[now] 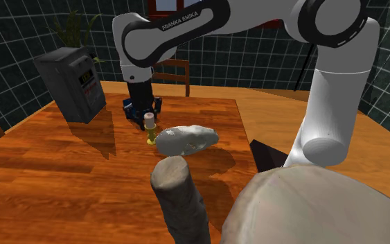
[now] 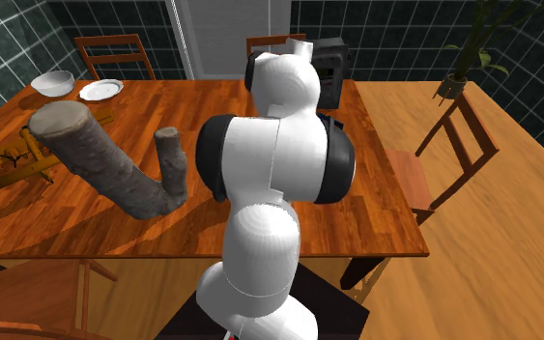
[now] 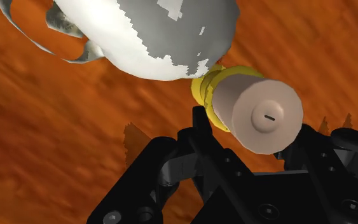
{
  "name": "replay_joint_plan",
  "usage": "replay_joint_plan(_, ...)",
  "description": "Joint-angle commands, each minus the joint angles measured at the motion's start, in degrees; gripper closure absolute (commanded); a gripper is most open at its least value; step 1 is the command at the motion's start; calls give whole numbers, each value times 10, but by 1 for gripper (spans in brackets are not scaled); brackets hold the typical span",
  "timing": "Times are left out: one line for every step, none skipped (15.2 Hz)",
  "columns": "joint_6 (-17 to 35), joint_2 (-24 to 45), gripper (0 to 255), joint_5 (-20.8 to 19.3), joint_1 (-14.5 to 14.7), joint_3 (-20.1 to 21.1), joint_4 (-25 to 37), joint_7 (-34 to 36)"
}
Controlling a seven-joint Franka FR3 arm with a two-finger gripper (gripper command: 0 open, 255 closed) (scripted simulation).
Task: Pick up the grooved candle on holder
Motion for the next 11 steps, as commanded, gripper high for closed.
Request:
replay_joint_plan(-14,-4,255,1,0,0,10,1)
replay_joint_plan(-21,-6,255,2,0,1,15,1)
replay_joint_plan(-28,-8,255,2,0,1,21,2)
replay_joint_plan(-35,-9,255,3,-1,1,27,2)
replay_joint_plan(-43,-11,255,3,-1,1,32,3)
replay_joint_plan(-50,-12,255,3,-1,1,39,3)
replay_joint_plan(-57,-13,255,4,-1,1,45,4)
replay_joint_plan(-65,-14,255,4,-1,1,51,4)
replay_joint_plan(-72,-15,255,4,-1,1,58,5)
replay_joint_plan(-73,-16,255,4,-1,1,59,5)
replay_joint_plan(-73,-15,255,4,-1,1,59,5)
